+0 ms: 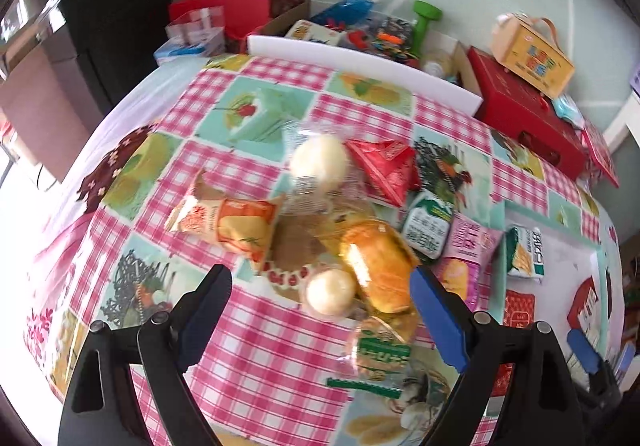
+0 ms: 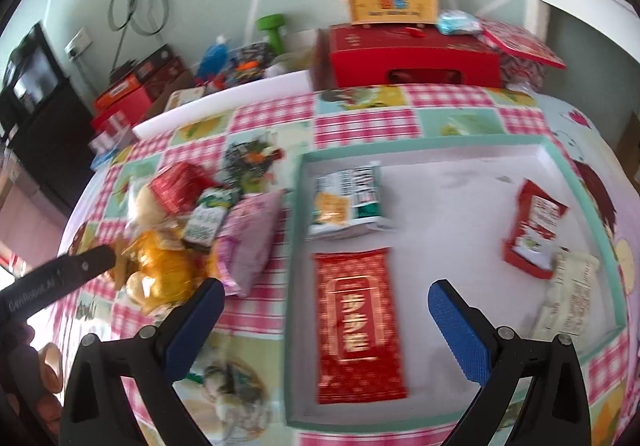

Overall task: Organize snacks
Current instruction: 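Move both open tools back toward the snack pile, then grasp green cartoon-printed packet with right tool while left tool grasps white bun cup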

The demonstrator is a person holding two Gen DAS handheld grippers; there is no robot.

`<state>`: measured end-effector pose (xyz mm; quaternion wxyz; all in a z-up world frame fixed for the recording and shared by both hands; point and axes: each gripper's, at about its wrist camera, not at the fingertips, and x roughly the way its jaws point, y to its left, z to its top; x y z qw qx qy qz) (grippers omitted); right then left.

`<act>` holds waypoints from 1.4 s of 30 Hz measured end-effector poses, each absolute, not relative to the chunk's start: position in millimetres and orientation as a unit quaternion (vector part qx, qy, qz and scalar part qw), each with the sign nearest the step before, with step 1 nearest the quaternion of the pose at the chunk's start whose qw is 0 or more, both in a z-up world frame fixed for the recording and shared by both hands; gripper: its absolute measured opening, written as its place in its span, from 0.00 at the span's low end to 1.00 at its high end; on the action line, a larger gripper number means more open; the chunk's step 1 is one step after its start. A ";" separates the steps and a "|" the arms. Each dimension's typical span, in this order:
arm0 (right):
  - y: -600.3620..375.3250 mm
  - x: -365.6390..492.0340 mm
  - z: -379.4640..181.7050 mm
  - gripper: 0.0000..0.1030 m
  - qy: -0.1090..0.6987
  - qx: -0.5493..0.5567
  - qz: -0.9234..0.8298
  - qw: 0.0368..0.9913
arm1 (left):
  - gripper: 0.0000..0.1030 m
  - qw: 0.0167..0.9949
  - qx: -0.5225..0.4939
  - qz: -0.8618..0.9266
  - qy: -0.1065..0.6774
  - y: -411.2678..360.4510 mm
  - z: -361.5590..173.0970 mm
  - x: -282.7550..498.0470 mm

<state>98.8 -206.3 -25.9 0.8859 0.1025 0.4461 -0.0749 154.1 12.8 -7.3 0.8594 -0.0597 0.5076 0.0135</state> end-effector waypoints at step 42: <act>-104.4 135.2 -90.9 0.56 0.535 0.032 -0.012 0.844 | 0.88 0.802 -0.098 0.003 0.590 41.8 -57.0 176.6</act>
